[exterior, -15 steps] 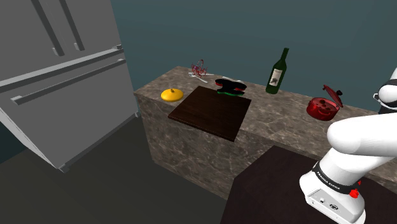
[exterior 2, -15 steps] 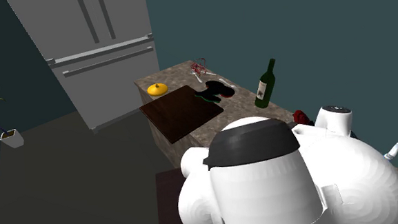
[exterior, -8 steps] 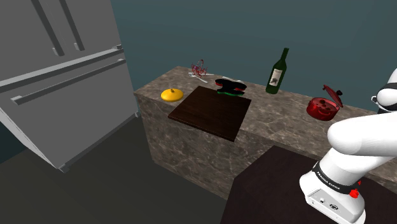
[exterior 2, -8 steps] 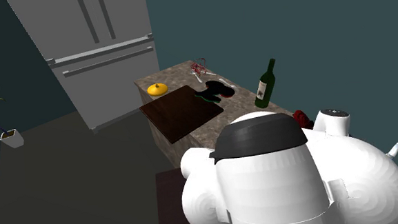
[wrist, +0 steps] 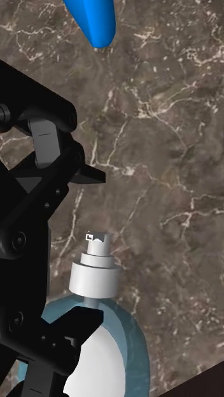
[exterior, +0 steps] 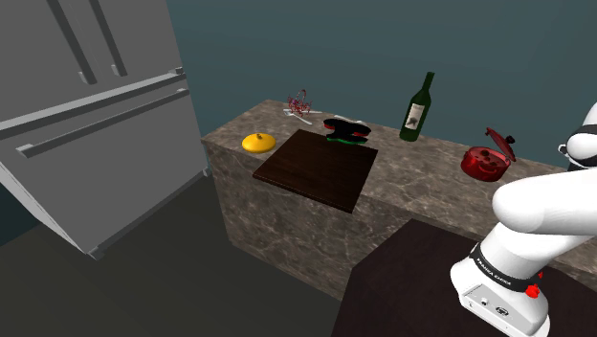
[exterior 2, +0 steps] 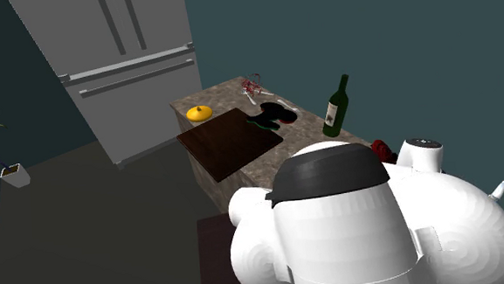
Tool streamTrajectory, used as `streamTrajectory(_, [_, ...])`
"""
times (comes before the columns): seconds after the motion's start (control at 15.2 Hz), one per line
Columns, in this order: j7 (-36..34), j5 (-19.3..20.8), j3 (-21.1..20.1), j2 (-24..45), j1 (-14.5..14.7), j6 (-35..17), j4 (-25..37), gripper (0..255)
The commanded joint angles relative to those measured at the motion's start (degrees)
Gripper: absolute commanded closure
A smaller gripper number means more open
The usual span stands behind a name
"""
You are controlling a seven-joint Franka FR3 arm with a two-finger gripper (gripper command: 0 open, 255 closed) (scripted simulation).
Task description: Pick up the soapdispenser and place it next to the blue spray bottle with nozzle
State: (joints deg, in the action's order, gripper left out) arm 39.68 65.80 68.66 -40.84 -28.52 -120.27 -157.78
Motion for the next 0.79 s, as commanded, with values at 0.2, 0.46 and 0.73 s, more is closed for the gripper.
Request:
streamTrajectory(0.2, [2.02,-6.39,-9.68,-5.33,-2.84,8.34,1.34,0])
streamTrajectory(0.46, [2.0,-6.37,-9.66,-5.36,-2.82,8.37,1.34,0])
streamTrajectory(0.73, [2.0,-6.37,-9.66,-5.36,-2.82,8.37,1.35,0])
